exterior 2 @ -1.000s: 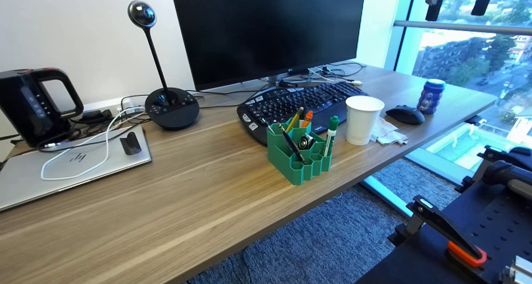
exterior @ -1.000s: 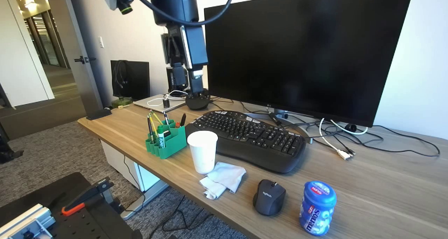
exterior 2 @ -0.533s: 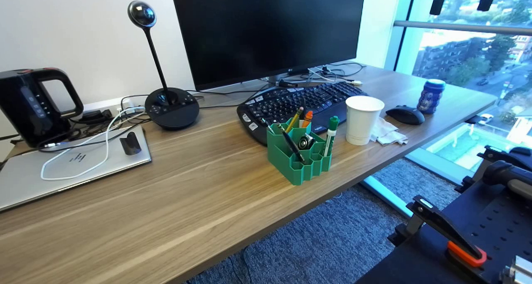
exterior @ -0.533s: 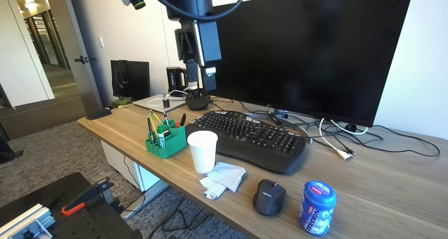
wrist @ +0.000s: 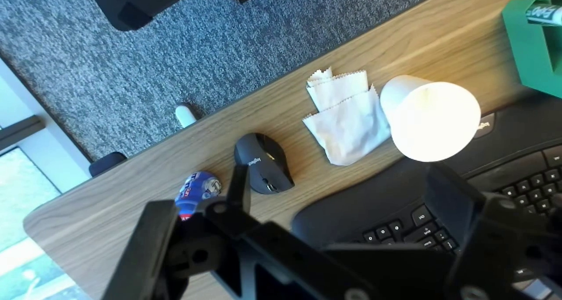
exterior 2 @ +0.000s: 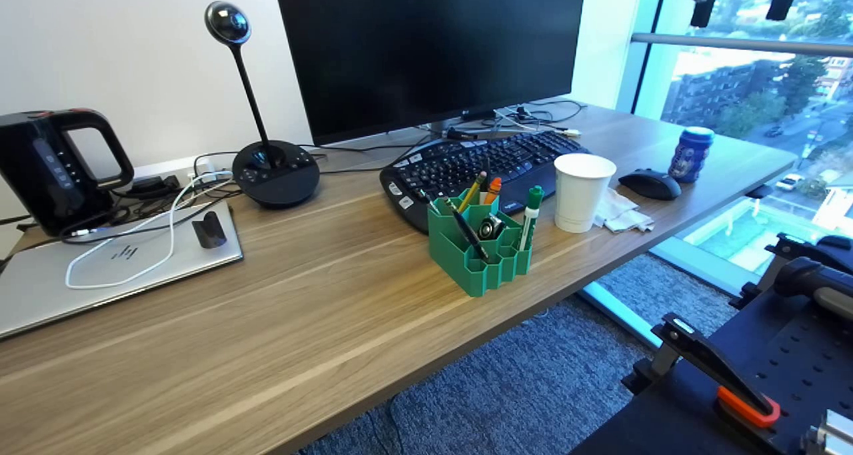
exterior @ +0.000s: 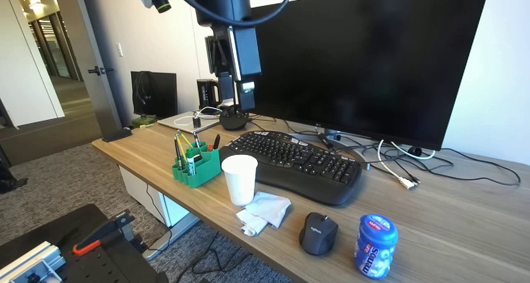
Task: Move the blue bottle to the left
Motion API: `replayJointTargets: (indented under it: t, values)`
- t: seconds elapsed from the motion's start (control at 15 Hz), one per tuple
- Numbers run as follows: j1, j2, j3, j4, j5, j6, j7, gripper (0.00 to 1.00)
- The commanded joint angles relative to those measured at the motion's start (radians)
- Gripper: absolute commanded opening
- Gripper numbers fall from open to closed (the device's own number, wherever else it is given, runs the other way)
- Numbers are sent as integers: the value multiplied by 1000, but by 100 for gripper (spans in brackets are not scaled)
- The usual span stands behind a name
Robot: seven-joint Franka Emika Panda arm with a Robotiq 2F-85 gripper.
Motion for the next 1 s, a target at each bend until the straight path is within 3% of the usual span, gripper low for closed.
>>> replayJointTargets:
  t: [0.0,0.47,0.93]
  values:
    - [-2,13,-24,22,2,-26,-59,100]
    - [-55,86,-94,100,-61,-16,-78,100]
    - [-97,258,-172,284,-30,-71,-73,100]
